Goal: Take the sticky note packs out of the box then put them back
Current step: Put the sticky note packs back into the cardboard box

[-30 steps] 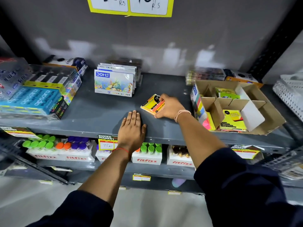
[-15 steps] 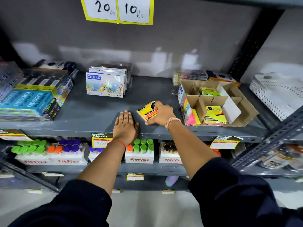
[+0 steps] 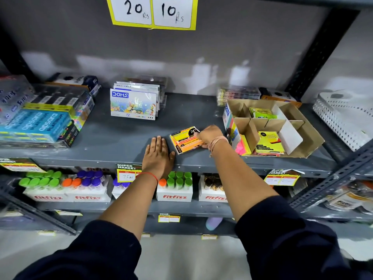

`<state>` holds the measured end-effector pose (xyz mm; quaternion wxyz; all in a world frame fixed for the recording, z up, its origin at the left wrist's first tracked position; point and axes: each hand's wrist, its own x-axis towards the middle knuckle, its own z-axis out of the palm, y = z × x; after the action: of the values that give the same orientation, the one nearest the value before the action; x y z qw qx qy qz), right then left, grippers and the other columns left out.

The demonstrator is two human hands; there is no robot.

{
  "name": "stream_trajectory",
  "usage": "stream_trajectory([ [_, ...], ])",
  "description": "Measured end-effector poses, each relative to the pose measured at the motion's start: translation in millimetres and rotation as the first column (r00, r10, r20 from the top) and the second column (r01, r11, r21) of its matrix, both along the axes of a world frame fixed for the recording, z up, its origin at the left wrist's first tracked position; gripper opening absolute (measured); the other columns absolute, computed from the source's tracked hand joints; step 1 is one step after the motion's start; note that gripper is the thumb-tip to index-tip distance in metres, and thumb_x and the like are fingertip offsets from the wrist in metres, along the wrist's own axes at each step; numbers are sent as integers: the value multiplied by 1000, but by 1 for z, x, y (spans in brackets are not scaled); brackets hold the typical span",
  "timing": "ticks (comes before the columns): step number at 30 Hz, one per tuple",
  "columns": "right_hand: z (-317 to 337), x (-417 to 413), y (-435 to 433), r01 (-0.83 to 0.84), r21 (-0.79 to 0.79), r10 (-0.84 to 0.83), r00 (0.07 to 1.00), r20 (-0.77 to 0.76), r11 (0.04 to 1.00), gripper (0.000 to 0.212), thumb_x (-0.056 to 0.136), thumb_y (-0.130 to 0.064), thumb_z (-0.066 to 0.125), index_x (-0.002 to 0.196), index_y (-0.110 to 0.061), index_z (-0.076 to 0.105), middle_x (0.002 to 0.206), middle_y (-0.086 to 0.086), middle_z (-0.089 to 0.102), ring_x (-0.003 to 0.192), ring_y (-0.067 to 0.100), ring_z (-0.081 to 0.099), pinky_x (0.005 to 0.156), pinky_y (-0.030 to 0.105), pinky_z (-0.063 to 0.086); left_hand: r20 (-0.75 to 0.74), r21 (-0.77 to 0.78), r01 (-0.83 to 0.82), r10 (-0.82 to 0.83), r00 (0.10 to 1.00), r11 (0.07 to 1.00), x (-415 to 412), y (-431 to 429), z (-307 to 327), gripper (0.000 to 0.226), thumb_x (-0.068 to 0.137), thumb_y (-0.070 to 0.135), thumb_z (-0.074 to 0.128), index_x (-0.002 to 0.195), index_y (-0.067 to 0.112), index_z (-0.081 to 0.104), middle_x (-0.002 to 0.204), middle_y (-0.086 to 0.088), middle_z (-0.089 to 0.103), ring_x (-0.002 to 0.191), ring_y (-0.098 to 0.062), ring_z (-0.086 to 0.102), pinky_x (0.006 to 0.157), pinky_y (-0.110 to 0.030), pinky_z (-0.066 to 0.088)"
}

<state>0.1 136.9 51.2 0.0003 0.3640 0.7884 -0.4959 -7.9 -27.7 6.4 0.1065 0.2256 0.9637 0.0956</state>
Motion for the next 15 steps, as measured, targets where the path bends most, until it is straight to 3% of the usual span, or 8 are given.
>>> stream_trajectory([
  [2,3,2,2,94,-230,-94,996,9,969,28,88,-1,59,65,-4,45,70,10,53,59,19,55,54,25,54,-7,-1,1,-1,1000,1000,0,-1,0,61,100,36,16,148,2,-1,160,-13,-6,148,-24,-9,121,-34,-3],
  [4,5,6,0,104,-305,-97,995,37,947,31,88,3,59,60,-4,45,65,9,50,54,16,50,36,19,49,-9,-5,5,-5,1000,1000,1,-1,0,61,100,36,17,148,2,-1,160,-13,-6,148,-24,-8,121,-35,-2],
  [6,3,8,-1,108,-378,-98,994,45,919,29,85,2,63,60,-4,49,65,9,52,54,16,52,35,21,50,-12,-9,10,-10,1000,1000,1,-1,0,61,100,35,17,148,2,-1,159,-14,-5,148,-25,-8,121,-35,-2],
  [8,0,9,-1,102,-468,-101,994,27,878,23,83,2,65,65,-3,52,73,11,56,62,20,57,52,28,57,-18,-17,20,-21,1000,1000,0,-1,0,60,101,33,17,148,1,-2,159,-15,-5,148,-26,-7,121,-35,-2],
  [10,0,10,-1,105,-556,-141,990,-23,824,18,83,4,64,70,-2,54,85,13,60,77,24,61,70,32,54,-23,-17,17,-17,1000,1000,0,-1,0,60,101,33,17,147,0,-2,159,-15,-4,148,-26,-7,121,-35,-2],
  [11,0,11,0,107,-574,-168,984,-54,812,17,83,5,64,71,-2,54,87,13,61,77,23,62,69,31,55,-26,-8,7,-7,1000,1000,1,-1,0,61,101,34,17,148,0,-1,159,-15,-4,148,-26,-7,121,-35,-2],
  [14,13,19,5,116,-568,-263,947,-184,815,20,81,9,64,70,-4,54,61,9,65,45,15,63,41,23,57,-26,37,-14,15,1000,999,5,2,1,60,100,34,19,148,2,2,160,-14,-3,148,-24,-7,121,-34,-2],
  [15,20,23,9,121,-571,-302,925,-233,812,20,82,11,62,71,-4,53,59,9,63,42,15,62,37,21,54,-24,42,-2,3,1000,999,7,5,0,59,100,34,19,148,2,2,160,-12,-3,148,-23,-7,121,-33,-3],
])
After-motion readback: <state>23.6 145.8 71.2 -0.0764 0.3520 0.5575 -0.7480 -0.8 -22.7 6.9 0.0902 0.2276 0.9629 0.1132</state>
